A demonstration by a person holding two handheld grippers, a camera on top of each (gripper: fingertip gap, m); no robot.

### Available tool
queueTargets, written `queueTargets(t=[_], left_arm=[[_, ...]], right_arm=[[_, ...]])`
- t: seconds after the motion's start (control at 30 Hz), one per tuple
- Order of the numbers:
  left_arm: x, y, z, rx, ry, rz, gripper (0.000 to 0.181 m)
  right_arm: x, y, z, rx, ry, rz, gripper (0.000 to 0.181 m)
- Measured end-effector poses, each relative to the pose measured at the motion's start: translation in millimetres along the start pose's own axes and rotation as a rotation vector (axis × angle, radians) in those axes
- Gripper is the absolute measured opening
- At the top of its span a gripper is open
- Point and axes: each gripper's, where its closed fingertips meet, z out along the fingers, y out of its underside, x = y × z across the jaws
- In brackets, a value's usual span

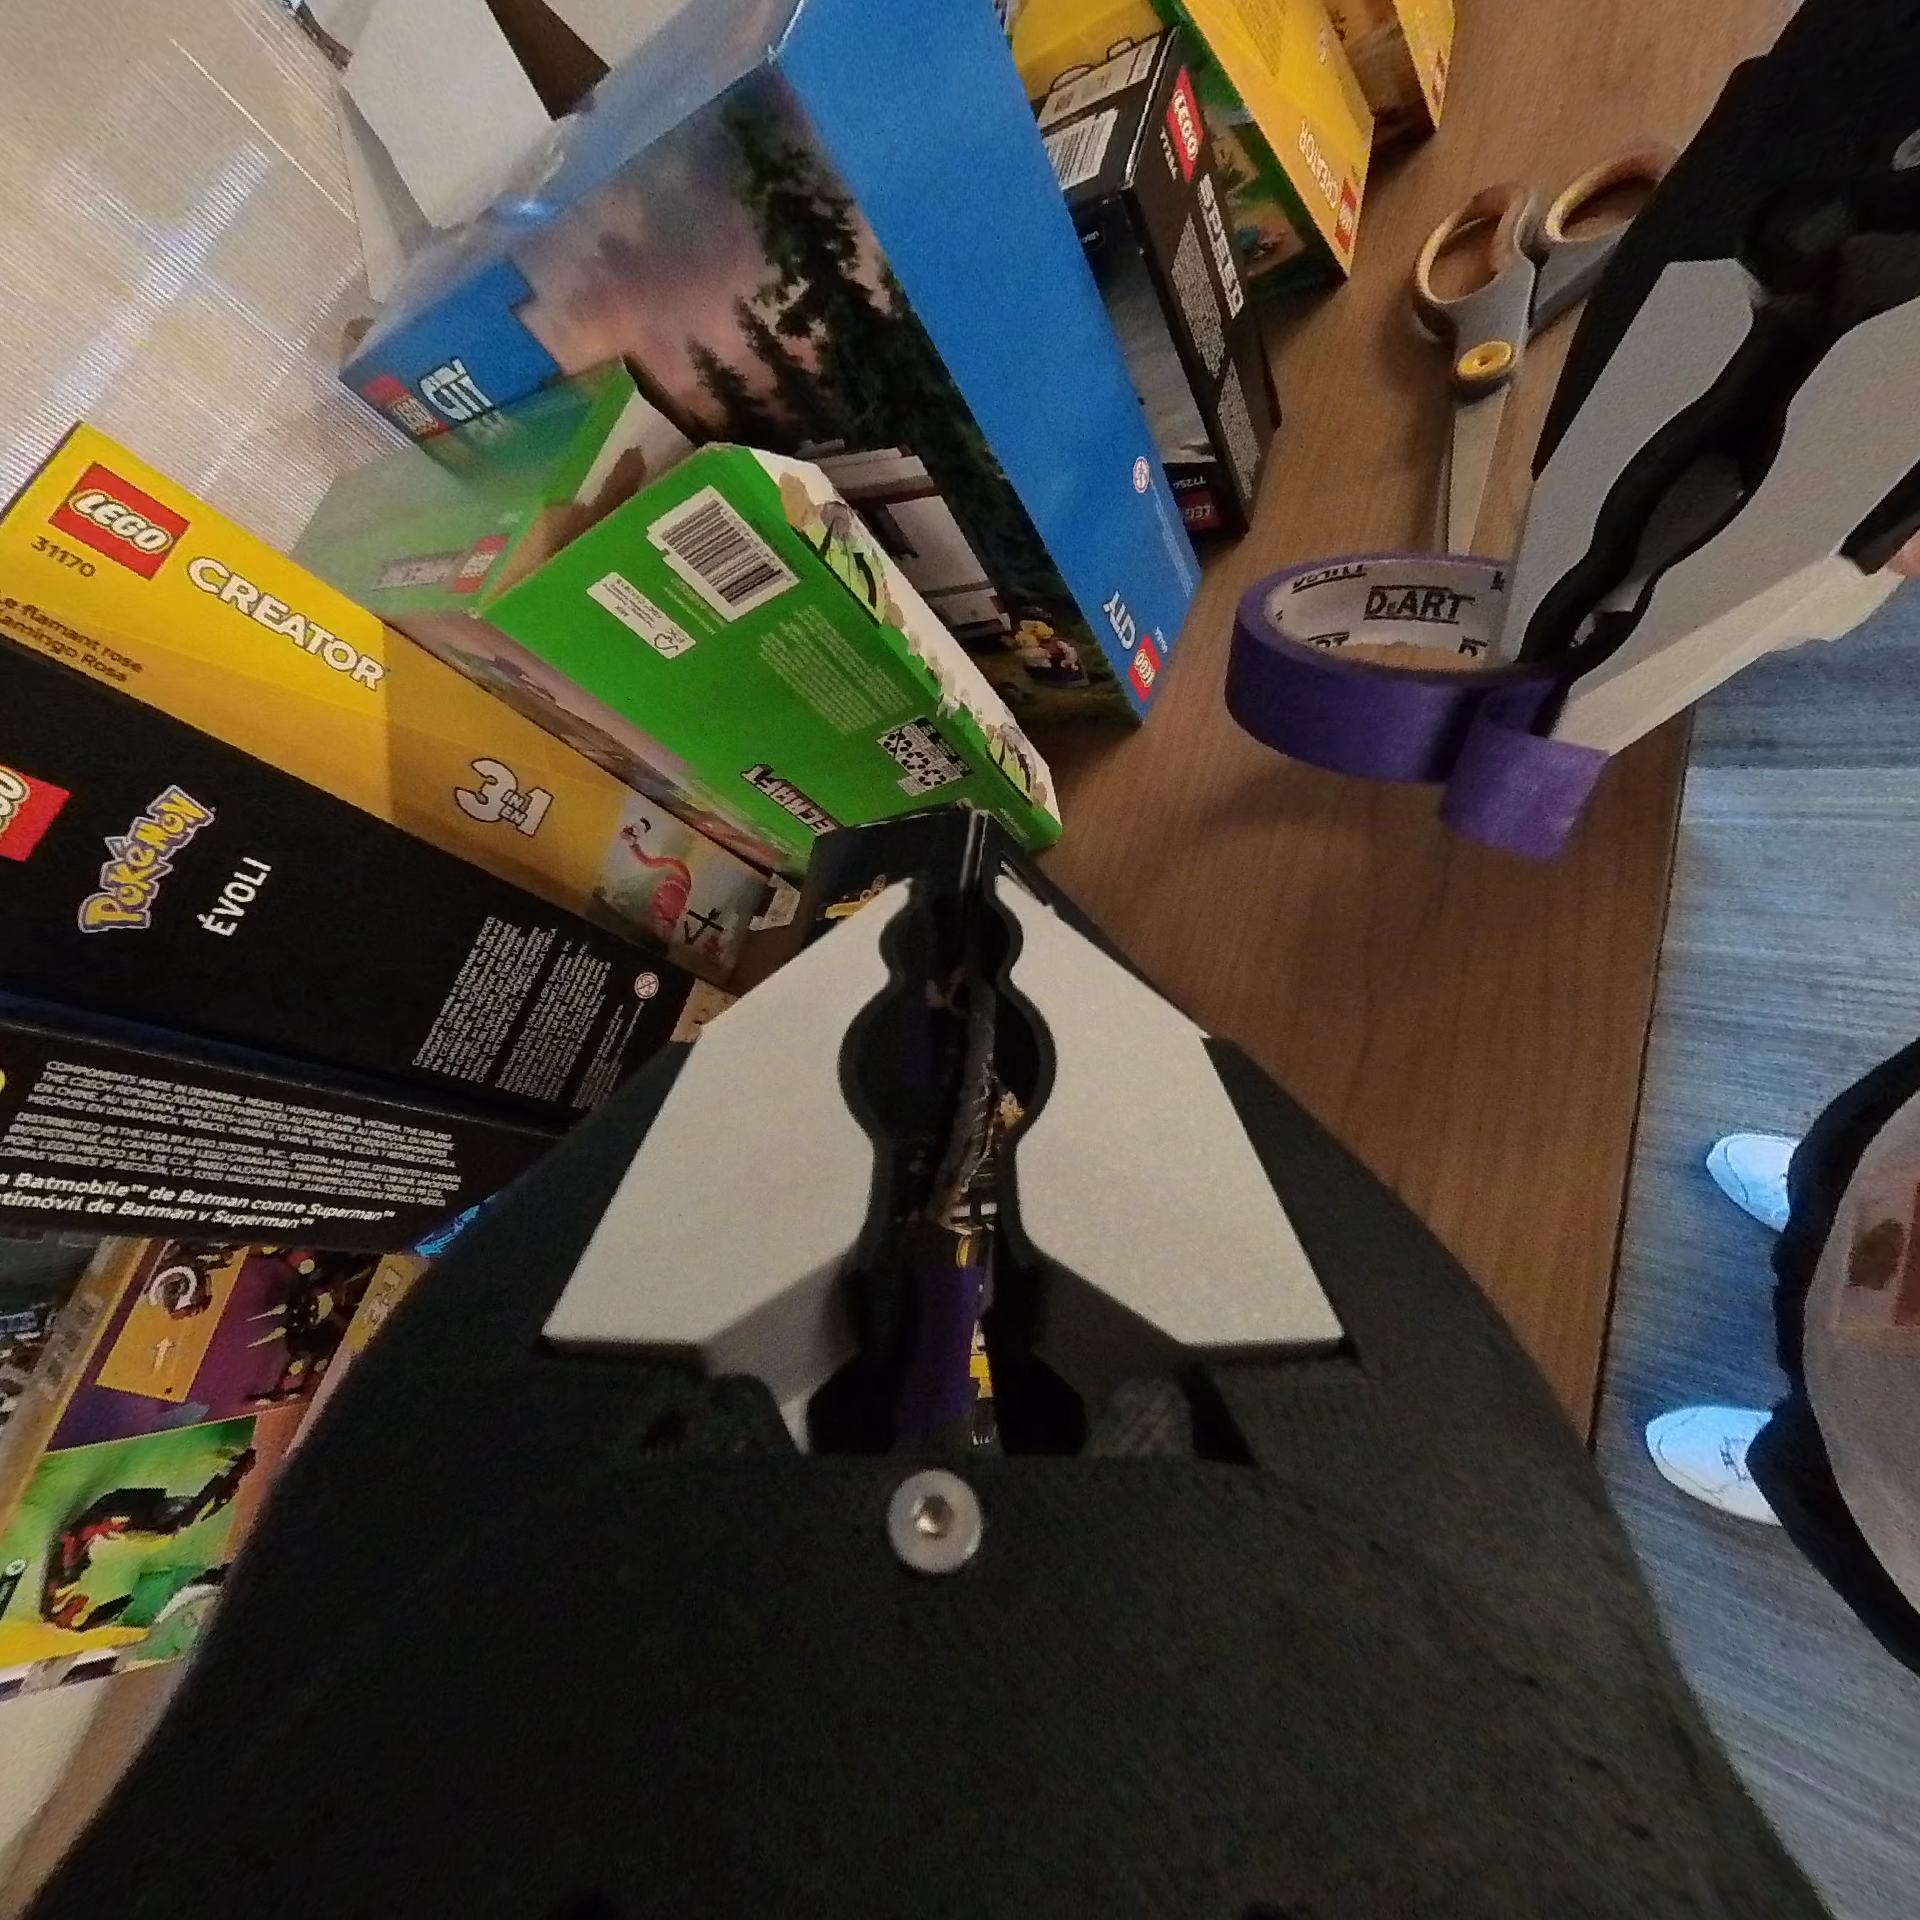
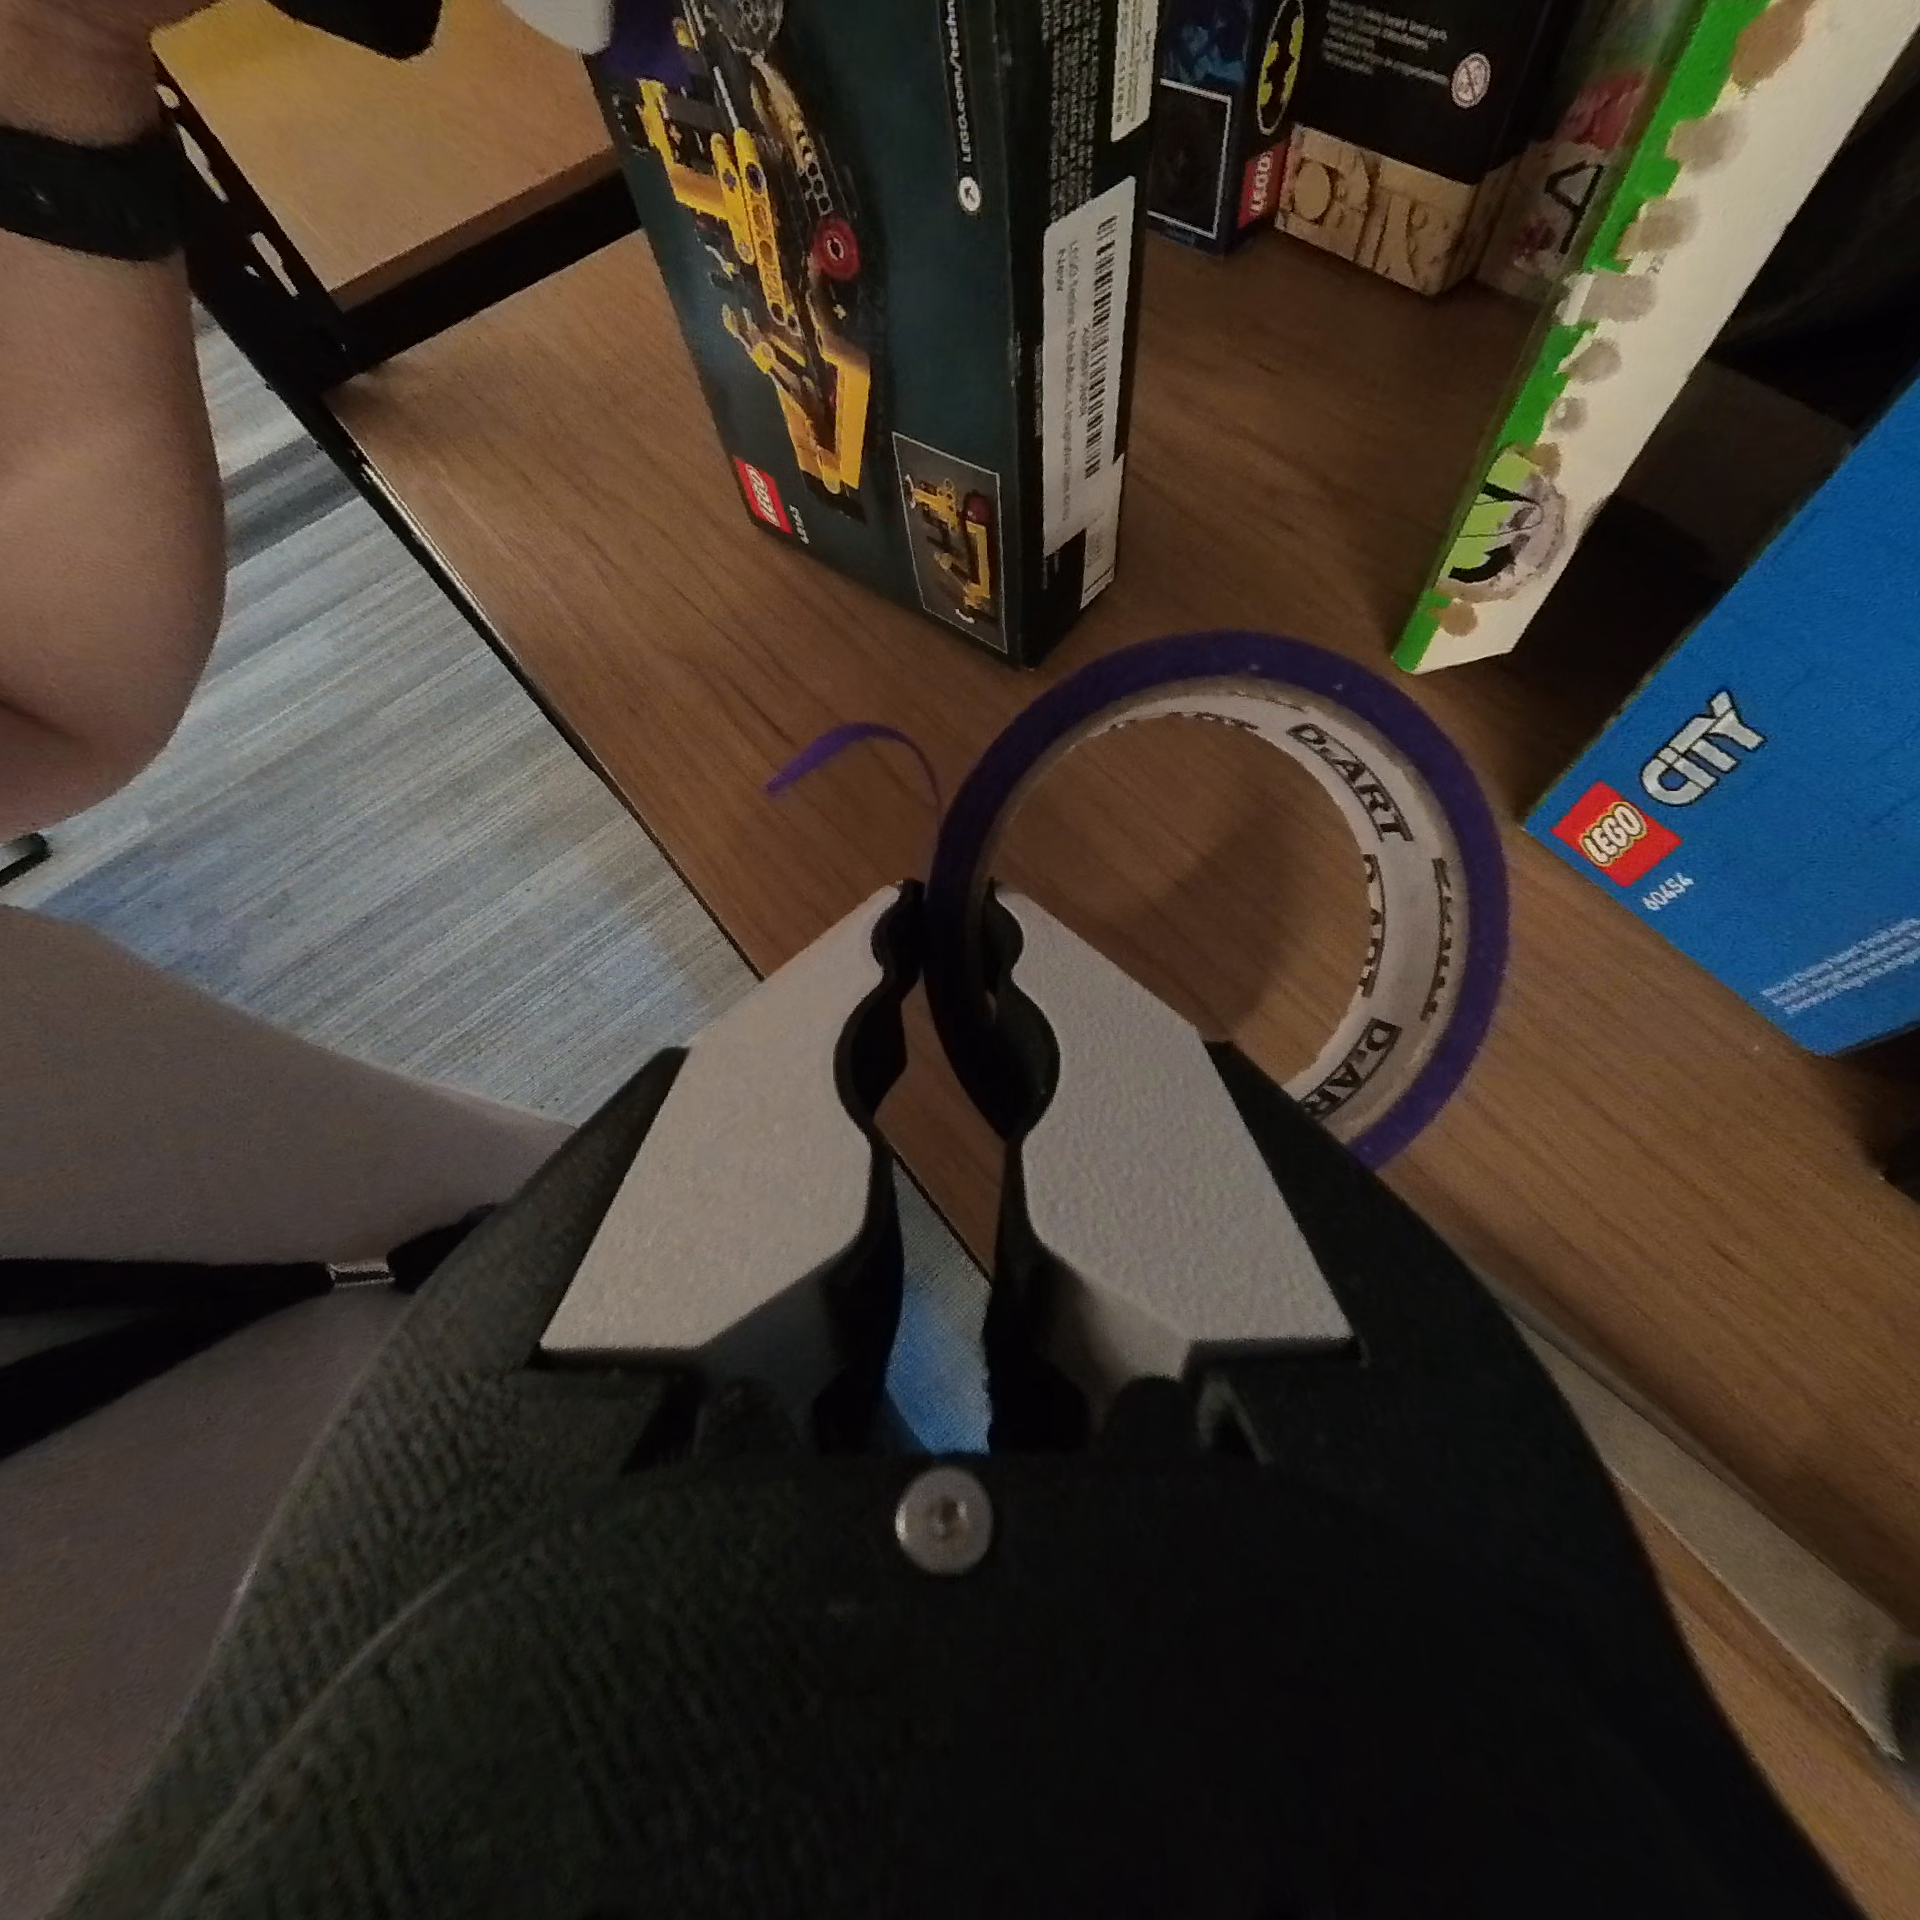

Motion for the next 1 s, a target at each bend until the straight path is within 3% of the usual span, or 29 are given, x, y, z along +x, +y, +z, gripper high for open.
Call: queueTargets(t=[0.13, 0.27, 0.37, 0.43, 0.5, 0.57, 0.67, 1.0], left_arm=[[-2.3, -7.2, -6.7, 0.066, -0.007, -0.05, 0.008], [0.6, -24.4, -32.4, 0.173, -0.013, -0.177, 0.026], [32.4, -34.9, -48.3, 0.221, -0.029, -0.115, 0.035], [62.6, -38.2, -43.6, 0.229, -0.022, -0.083, 0.04], [74.2, -35.0, -33.5, 0.195, -0.118, -0.002, 0.042], [75.9, -31.1, -26.2, 0.15, -0.222, 0.119, 0.038], [96.7, -33.8, -15.6, 0.155, -0.133, 0.087, 0.035], [94.5, -33.8, -9.4, 0.126, -0.17, 0.154, 0.0]], right_arm=[[-2.9, -5.6, -2.2, 0.041, -0.043, 0.032, 0.009], [-2.8, -17.9, -8.9, 0.117, -0.086, 0.088, 0.009], [-5.0, -29.6, -15.3, 0.192, -0.147, 0.17, 0.009], [-9.4, -35.1, -16.9, 0.222, -0.212, 0.234, 0.008], [-13.5, -37.7, -16.2, 0.227, -0.265, 0.274, 0.008], [-15.8, -39.5, -14.6, 0.227, -0.285, 0.282, 0.008], [-18.2, -41.4, -11.8, 0.222, -0.297, 0.282, 0.008], [-30.2, -40.1, 1.1, 0.173, -0.367, 0.285, 0.009]])
